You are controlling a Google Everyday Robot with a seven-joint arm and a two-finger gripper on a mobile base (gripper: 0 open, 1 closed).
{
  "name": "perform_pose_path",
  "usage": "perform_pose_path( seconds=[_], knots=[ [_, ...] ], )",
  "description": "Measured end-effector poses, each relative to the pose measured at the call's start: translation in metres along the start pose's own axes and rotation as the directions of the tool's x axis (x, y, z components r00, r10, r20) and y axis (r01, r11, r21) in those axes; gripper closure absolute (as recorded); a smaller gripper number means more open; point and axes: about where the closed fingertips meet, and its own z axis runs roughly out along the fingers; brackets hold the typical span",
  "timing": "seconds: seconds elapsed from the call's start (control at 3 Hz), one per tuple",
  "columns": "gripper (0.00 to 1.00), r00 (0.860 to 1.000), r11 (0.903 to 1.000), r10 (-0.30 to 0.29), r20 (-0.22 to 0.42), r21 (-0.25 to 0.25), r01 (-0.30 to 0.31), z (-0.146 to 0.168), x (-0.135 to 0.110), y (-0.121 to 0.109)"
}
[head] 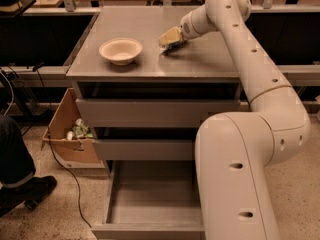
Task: Place redbull can into bottom drawer
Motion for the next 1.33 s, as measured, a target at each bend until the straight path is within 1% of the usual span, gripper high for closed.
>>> perform_pose_path(
  seconds=[0.33, 0.67, 1.0, 1.33],
  knots=[
    [0.73, 1.0, 0.9998, -0.011, -0.013, -0.019, 0.011, -0.013, 0.003, 0.002],
    [1.0, 0.992, 0.9918, -0.119, -0.038, -0.051, 0.117, -0.069, -0.001, 0.015],
    [1.0, 0.973, 0.9735, -0.219, -0.071, -0.085, 0.212, -0.12, 0.003, 0.041],
    [1.0, 0.95, 0.9504, -0.299, -0.087, -0.118, 0.288, -0.181, 0.015, 0.071]
  ],
)
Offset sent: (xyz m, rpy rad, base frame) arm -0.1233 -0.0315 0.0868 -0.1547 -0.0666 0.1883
